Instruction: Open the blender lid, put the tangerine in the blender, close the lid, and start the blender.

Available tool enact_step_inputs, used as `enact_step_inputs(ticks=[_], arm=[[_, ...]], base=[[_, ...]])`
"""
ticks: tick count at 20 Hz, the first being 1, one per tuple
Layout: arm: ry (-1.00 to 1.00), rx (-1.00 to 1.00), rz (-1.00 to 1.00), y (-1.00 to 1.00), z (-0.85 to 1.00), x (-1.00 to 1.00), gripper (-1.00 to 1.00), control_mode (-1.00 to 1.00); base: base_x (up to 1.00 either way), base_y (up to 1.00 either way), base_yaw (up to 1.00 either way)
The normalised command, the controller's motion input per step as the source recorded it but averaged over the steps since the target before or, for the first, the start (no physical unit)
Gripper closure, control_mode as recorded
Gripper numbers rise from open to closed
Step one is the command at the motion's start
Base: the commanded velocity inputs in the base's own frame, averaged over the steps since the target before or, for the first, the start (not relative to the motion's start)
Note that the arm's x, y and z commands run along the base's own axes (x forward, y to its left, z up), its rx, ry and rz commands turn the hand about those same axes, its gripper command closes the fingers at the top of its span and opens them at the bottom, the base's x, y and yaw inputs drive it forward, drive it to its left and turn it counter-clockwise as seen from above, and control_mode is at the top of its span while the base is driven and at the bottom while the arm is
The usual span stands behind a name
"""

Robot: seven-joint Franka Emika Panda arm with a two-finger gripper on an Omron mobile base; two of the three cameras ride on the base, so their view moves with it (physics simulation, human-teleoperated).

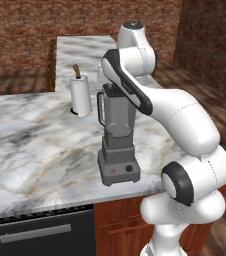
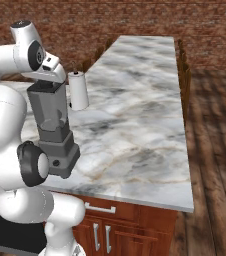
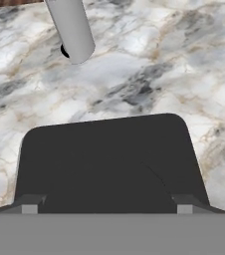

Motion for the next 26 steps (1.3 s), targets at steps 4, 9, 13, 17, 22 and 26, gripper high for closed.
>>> enact_step_inputs(ticks=[4, 9, 13, 17, 22, 26], arm=[[0.0, 0.0, 0.0, 0.01, -0.08, 0.0, -1.0, -1.0], [0.0, 0.0, 0.0, 0.0, 0.0, 0.0, -1.0, -1.0], [0.0, 0.0, 0.0, 0.0, 0.13, 0.0, -1.0, -1.0], [-0.01, 0.0, 0.0, 0.0, 0.27, 0.0, -1.0, -1.0], [-0.1, 0.0, 0.0, 0.0, 0.36, -0.09, -1.0, -1.0], [-0.25, -0.01, -0.02, 0.0, 0.13, -0.67, -1.0, -1.0]], base=[[0.0, 0.0, 0.0], [0.0, 0.0, 0.0], [0.0, 0.0, 0.0], [0.0, 0.0, 0.0], [0.0, 0.0, 0.0], [0.0, 0.0, 0.0]])
